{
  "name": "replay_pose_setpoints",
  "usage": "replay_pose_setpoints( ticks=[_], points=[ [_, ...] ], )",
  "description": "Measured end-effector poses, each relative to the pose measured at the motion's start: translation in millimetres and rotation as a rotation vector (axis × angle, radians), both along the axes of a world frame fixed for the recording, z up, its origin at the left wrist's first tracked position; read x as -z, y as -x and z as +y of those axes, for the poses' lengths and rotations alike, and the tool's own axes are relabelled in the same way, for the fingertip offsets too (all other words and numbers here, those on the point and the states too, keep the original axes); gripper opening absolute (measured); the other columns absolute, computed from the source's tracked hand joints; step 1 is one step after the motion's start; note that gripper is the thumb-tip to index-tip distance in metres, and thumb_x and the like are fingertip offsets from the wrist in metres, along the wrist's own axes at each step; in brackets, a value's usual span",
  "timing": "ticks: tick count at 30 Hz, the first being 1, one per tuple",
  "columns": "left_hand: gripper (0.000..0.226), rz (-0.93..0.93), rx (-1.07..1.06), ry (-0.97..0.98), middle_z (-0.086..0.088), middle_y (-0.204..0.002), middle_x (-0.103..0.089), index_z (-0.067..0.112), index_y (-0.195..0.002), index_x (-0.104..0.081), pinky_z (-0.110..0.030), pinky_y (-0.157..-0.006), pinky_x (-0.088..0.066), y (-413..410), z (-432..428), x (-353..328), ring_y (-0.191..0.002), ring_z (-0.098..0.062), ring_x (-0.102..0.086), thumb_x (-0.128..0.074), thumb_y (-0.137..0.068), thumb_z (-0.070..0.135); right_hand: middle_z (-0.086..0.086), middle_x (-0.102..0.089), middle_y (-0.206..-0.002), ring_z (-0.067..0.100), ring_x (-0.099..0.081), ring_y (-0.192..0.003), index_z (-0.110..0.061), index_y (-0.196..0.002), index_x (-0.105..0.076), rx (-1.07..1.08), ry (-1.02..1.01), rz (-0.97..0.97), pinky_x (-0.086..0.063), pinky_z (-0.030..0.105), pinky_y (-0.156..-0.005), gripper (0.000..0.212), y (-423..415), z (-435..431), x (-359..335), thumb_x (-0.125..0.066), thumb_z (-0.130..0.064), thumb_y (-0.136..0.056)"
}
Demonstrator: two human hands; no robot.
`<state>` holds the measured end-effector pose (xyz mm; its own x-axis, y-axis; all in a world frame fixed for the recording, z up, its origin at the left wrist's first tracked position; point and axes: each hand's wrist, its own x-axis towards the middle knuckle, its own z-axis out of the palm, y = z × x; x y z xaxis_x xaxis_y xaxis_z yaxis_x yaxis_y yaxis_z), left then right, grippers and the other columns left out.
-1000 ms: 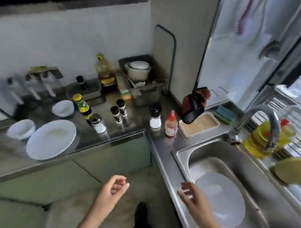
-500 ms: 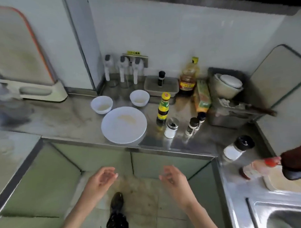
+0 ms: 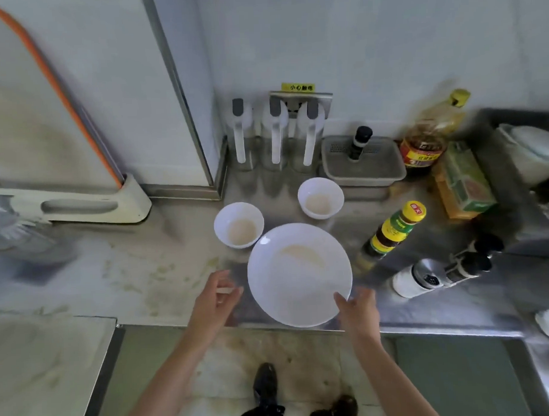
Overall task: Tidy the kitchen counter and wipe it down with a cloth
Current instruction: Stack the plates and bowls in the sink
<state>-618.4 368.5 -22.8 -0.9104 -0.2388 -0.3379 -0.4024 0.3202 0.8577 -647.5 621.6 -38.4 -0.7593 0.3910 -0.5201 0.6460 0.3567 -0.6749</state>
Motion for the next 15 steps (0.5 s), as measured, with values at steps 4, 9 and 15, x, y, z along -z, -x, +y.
replay_pose_setpoints(
  ticks=[4, 9, 15],
  points=[
    [0.040, -0.072, -0.125, -0.182, -0.007, -0.112, -0.059, 0.028, -0.121, -0.039, -0.032, -0.078, -0.053, 42, -10, 8, -0.086, -0.019, -0.066, -0.061, -0.088, 0.027, 0.014, -0.064, -0.089, 0.030, -0.059, -0.074, -0.006, -0.108, -0.041, 0.081, -0.002, -0.074, -0.047, 0.038, -0.068, 0.033, 8, -2, 14, -0.062, -0.015, -0.083],
    [0.061, -0.093, -0.217, -0.300, -0.012, -0.106, -0.063, 0.023, -0.138, -0.024, -0.040, -0.080, -0.055, 79, -7, 15, -0.084, -0.022, -0.068, -0.060, -0.089, 0.029, 0.020, -0.063, -0.089, 0.030, -0.061, -0.062, -0.013, -0.113, -0.045, 0.215, 0.294, -0.046, -0.054, 0.032, -0.050, 0.029, 1, -1, 14, -0.047, 0.003, -0.089],
    [0.069, -0.101, -0.263, -0.451, -0.013, -0.119, -0.060, 0.035, -0.140, -0.018, -0.036, -0.083, -0.050, 101, -2, 21, -0.091, -0.021, -0.067, -0.062, -0.089, 0.022, 0.020, -0.060, -0.104, 0.034, -0.065, -0.077, -0.013, -0.118, -0.041, 0.289, 0.467, 0.048, -0.059, 0.038, -0.056, 0.032, -9, -7, 14, -0.038, 0.007, -0.093]
  ],
)
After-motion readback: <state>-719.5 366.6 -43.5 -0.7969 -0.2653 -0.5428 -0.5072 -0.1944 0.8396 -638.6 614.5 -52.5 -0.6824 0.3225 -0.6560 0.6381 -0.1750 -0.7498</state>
